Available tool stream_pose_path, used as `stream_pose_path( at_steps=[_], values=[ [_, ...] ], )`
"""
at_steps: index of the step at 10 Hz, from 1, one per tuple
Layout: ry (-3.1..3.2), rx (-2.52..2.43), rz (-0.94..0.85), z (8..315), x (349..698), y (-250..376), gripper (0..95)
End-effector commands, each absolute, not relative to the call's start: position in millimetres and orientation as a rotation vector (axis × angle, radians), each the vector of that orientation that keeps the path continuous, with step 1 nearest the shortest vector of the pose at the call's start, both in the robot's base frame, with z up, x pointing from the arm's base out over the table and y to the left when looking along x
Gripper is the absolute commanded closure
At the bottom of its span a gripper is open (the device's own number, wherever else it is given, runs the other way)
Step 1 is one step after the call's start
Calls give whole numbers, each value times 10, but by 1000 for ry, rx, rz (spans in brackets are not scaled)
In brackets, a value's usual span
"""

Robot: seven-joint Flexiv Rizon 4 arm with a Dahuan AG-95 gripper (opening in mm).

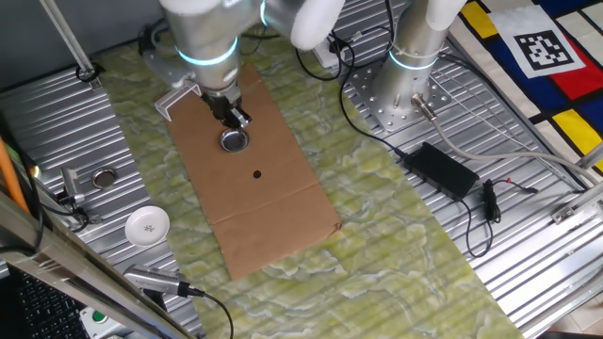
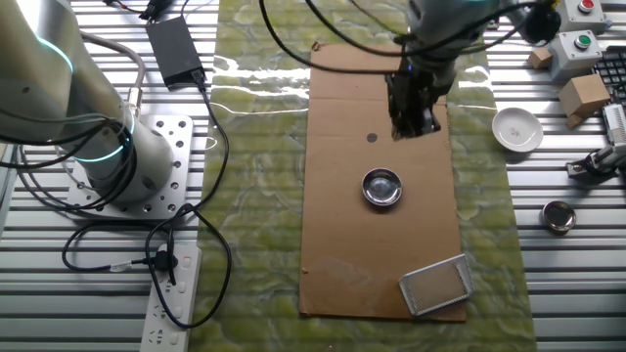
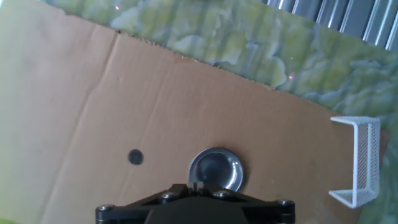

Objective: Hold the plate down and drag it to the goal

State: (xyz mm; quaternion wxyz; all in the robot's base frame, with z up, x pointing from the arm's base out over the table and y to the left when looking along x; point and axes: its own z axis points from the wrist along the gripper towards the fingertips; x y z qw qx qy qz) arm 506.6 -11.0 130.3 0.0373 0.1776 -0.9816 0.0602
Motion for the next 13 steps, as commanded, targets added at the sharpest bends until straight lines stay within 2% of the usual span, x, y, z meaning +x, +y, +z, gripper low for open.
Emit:
stream_pose_path(
  at_steps=[1,6,11,13],
  values=[
    [-3011,578,181,1072,5084,-205,950],
    [-2993,643,249,717,5098,-490,950],
    [-3010,593,255,513,5047,-649,950],
    [-3009,584,255,525,5110,-663,950]
  ],
)
